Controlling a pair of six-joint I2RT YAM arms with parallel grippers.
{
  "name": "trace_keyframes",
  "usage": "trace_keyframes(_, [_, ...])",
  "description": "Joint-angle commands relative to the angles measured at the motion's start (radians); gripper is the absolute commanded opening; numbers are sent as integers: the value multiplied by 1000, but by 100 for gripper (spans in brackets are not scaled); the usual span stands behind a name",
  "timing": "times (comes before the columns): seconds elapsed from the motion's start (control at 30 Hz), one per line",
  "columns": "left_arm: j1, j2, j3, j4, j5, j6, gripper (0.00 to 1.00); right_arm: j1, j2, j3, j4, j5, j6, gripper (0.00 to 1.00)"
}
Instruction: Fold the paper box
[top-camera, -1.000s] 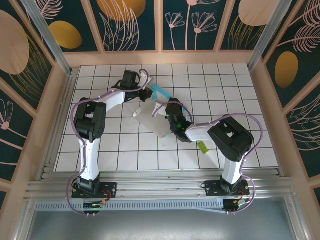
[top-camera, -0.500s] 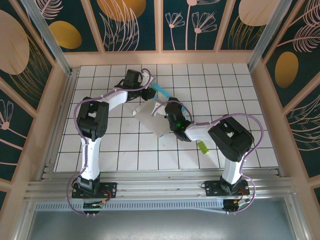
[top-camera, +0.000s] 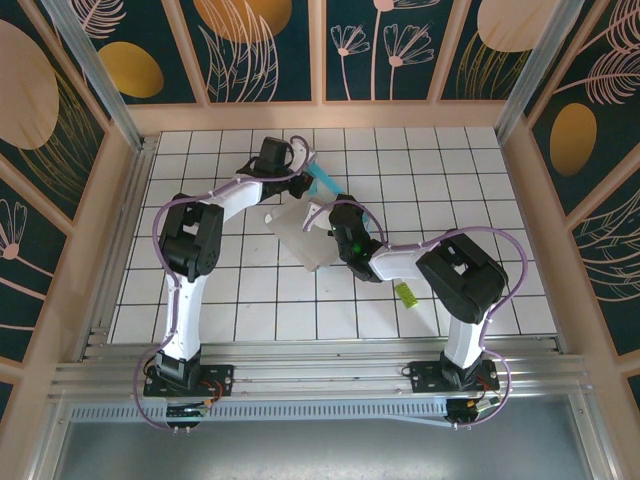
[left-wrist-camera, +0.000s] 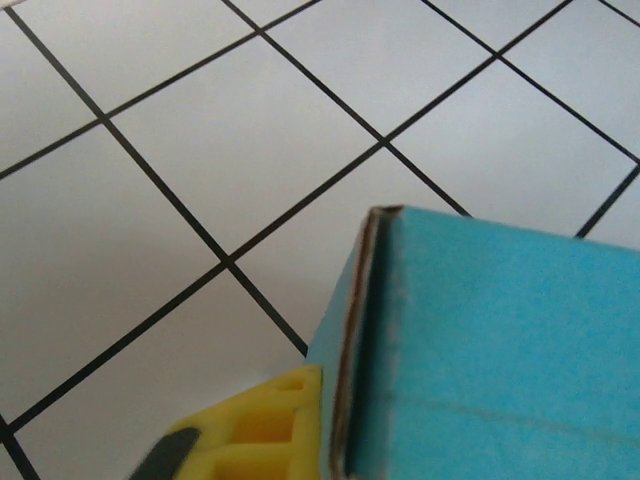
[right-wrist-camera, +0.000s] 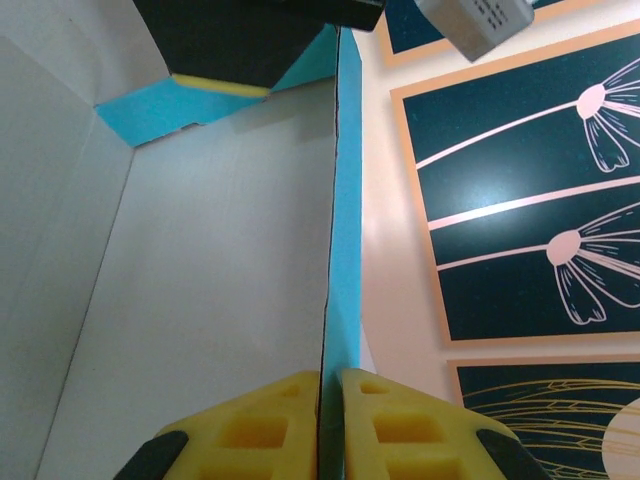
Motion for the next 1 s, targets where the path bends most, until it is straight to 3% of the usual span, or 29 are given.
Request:
trace_keyframes(0.0, [-5, 19, -7, -14, -78, -40, 27, 21, -3, 13, -63, -47, 31, 13])
trace_keyframes(0.1, [-5, 38, 10, -18, -52, -39, 27, 21, -3, 12, -64, -49, 31, 13])
trace_keyframes(0.33, [-5, 74, 58, -30, -46, -61, 0, 21, -7, 10, -71, -55, 41, 14])
trace_keyframes(0.67, [-9, -20, -70, -16, -134, -172, 0, 11, -21, 24, -105, -86, 85, 13])
trace_keyframes(0.77, [-10, -111, -175, 38, -94, -222, 20, 5, -24, 25, -117, -111, 83, 13])
trace_keyframes(0.97, [-10, -338, -387, 119, -54, -258, 31, -14, -61, 19, -203, -217, 99, 13])
